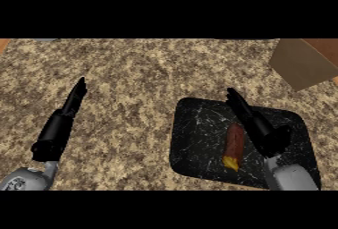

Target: Pick the sweet potato from the tray and place it in the cardboard box

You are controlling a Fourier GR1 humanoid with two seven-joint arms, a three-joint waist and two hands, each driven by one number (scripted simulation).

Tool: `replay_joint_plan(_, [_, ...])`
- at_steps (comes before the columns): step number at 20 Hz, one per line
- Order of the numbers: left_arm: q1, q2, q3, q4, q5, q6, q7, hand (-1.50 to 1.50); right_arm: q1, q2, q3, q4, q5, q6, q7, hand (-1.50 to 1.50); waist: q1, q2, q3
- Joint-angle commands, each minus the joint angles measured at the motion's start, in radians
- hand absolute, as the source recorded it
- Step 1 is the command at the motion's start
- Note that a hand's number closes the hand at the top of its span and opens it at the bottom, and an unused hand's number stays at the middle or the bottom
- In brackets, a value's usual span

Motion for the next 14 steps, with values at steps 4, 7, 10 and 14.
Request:
replay_joint_plan(4, [0.052,0.085,0.119,0.121,-0.013,0.061,0.068,0.00,0.115,0.109,-0.179,-0.034,-0.265,0.028,-0.183,-1.50,-0.001,-0.019,0.031])
replay_joint_plan(7, [0.095,0.103,0.124,0.164,-0.021,0.078,0.096,0.00,0.064,-0.179,-0.154,-0.094,0.103,-0.002,-0.247,-1.50,0.000,-0.040,0.002])
replay_joint_plan(10, [0.100,0.133,0.184,0.219,0.005,0.072,0.122,0.00,0.305,0.006,-0.096,0.046,0.144,-0.074,-0.537,-1.50,0.005,-0.016,0.030])
replay_joint_plan(14, [0.086,0.121,0.163,0.235,-0.017,0.066,0.117,0.00,0.302,0.161,-0.196,0.144,-0.198,0.112,-0.698,-1.50,0.005,-0.014,0.033])
